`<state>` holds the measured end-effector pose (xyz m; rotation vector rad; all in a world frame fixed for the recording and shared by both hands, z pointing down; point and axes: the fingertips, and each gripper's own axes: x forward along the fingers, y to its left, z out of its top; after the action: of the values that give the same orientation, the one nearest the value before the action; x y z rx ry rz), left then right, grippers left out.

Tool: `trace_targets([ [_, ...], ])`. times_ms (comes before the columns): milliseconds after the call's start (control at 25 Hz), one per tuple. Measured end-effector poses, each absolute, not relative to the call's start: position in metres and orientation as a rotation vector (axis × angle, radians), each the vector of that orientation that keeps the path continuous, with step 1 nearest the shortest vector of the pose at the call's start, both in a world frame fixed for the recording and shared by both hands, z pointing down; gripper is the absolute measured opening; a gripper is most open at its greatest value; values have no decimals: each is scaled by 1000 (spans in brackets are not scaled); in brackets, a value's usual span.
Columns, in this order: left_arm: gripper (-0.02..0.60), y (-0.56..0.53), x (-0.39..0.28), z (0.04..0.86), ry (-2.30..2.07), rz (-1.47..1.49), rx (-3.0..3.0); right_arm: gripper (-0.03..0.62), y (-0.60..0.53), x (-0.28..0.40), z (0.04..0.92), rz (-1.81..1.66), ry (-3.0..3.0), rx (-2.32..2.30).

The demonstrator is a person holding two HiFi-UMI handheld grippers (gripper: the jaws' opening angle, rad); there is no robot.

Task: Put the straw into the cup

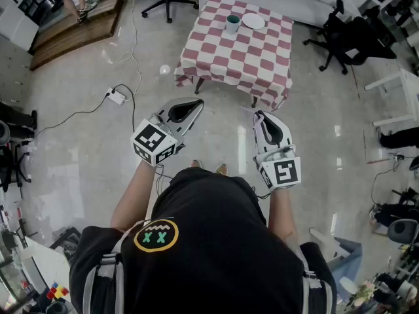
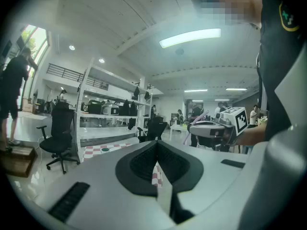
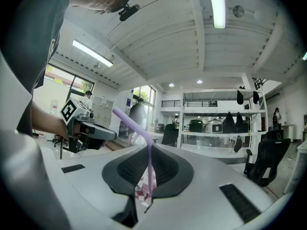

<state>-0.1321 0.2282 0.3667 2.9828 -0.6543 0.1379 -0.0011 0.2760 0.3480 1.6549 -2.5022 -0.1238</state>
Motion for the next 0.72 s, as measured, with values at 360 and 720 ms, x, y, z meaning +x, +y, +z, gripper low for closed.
trace_targets([
  [360, 17, 225, -133, 367, -668, 145, 2978, 43, 271, 0, 347, -120, -2506, 1659],
  [720, 17, 225, -134, 369, -676, 143, 2973, 49, 271, -2, 351, -95, -2534, 1636],
])
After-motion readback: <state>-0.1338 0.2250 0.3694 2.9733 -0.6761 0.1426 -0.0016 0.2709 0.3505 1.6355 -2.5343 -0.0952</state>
